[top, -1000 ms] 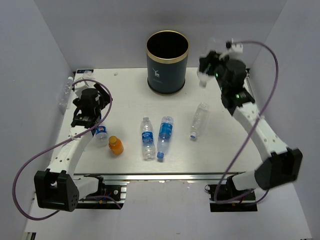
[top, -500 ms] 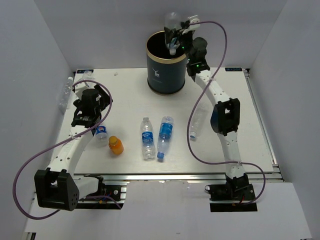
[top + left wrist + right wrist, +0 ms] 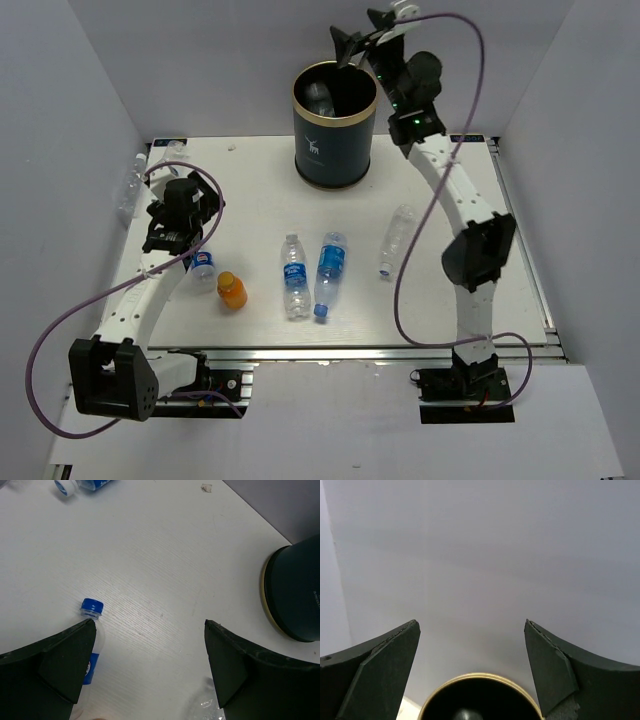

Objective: Put the plastic bottles in the bin

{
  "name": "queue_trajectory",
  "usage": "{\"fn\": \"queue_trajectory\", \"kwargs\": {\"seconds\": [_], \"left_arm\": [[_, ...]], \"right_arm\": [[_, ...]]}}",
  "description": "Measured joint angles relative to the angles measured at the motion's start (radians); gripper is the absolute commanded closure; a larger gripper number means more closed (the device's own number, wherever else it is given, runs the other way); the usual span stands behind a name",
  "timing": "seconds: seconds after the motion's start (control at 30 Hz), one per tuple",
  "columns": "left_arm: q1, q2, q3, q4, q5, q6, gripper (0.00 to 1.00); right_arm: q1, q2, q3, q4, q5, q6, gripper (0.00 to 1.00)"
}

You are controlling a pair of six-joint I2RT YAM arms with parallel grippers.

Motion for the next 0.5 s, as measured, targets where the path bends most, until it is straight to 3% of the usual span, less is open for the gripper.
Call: {"fn": "queue_trajectory", "kwargs": {"seconds": [0.17, 0.3, 0.5], "left_arm": [[0.0, -0.017, 0.0, -0.021, -0.019, -0.01, 0.02], [0.002, -0.038, 0.0, -0.02, -0.028, -0.019, 0.02], [0.003, -0.041, 0.0, -0.019, -0.046, -0.026, 0.02]], "right_arm": [[-0.001, -0.367, -0.355, -0.112, 0.082, 0.058, 0.11], [0.0, -0.608, -0.676, -0.222, 0.231, 0.127, 0.11], [-0.017, -0.701, -0.962, -0.534, 0.393, 0.291, 0.11]]}}
